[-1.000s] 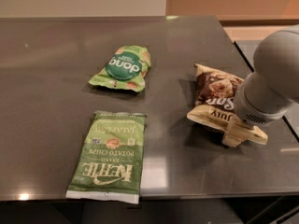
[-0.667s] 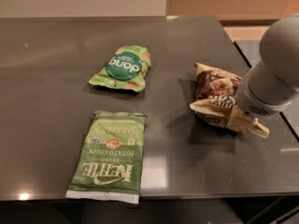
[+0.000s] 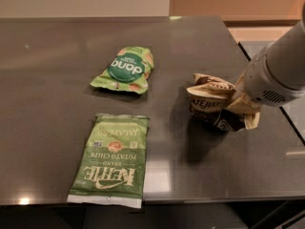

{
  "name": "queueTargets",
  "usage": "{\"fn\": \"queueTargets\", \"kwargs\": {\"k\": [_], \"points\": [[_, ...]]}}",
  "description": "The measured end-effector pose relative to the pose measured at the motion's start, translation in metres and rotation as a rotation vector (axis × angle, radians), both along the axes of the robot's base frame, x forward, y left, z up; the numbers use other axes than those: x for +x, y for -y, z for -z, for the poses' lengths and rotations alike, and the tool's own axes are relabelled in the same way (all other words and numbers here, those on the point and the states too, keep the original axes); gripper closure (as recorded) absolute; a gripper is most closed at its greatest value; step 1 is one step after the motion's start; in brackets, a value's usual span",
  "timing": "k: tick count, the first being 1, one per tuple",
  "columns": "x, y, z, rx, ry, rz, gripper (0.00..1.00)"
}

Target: Move brown chip bag near green jalapeno chip bag

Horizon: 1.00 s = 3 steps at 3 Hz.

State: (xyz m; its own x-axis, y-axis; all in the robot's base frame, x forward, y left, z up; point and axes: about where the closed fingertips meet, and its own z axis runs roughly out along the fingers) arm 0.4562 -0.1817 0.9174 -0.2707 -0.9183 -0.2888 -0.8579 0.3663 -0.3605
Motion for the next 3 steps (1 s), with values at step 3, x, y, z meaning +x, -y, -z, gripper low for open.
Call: {"fn": "queueTargets", "kwargs": {"k": [3], "points": [[-0.039,-0.107,-0.029,0.158,0.054,-0.296,0.82]]}}
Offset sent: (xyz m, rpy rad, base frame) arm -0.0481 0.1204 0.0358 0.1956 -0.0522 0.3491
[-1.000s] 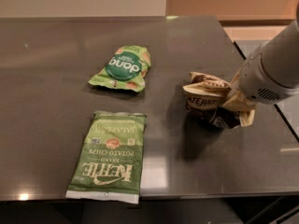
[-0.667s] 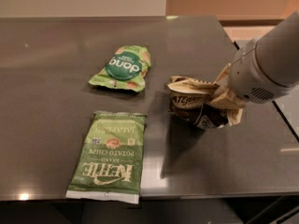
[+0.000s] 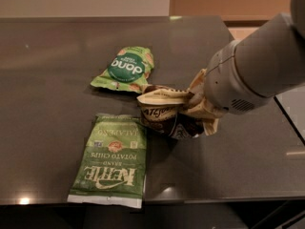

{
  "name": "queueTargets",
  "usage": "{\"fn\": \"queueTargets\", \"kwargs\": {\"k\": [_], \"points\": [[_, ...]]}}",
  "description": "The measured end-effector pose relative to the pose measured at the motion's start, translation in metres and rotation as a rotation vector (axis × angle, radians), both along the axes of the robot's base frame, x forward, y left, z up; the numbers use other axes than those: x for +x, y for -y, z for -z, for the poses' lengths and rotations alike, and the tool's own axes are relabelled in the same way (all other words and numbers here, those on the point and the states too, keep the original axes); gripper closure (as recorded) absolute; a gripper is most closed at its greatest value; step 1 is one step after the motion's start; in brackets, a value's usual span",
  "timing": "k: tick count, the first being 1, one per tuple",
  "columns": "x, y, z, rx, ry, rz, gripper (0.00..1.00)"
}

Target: Move brown chip bag near green jalapeno chip bag

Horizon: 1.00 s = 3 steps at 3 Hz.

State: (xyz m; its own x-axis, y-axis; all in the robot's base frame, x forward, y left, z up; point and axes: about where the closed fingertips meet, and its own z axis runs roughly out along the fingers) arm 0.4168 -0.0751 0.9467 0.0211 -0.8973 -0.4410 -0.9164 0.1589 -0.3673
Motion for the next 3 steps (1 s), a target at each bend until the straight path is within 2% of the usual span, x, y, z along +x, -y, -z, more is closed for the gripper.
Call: {"fn": "queueTargets", "kwargs": {"k": [1,3], "points": [[-0.0076,-0.0183,0.0081,0.013,-0.012,-0.045,0.59],[-0.0108,-0.0234,-0.0018,0.009,0.009,-0.052,0.13]]}}
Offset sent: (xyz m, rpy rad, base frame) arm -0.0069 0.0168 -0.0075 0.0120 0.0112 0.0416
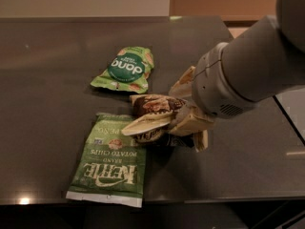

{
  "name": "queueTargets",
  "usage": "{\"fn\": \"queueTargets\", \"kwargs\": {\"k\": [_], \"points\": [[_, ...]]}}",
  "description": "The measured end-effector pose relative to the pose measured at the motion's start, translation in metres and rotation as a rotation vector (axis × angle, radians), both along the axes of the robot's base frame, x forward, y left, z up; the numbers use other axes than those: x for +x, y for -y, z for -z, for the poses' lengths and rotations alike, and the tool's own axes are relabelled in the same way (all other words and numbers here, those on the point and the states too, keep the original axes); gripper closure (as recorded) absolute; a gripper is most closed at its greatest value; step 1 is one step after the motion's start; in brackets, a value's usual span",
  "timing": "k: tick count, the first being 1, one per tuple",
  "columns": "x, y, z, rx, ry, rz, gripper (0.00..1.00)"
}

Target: Move brown chip bag near green jalapeno chip bag

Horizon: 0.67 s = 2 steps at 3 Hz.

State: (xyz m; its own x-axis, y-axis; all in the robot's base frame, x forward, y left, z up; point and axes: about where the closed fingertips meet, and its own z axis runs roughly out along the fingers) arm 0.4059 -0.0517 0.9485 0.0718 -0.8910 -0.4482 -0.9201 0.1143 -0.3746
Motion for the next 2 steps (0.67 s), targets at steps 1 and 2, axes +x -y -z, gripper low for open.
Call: {"fn": "queueTargets", "kwargs": {"k": [1,2], "points": [[-0.0018,-0.0031,-0.0056,-0.002,0.012,-0.004,0.0],[-0.0018,-0.0032,-0.0057,-0.002,0.012,-0.004,0.0]]}}
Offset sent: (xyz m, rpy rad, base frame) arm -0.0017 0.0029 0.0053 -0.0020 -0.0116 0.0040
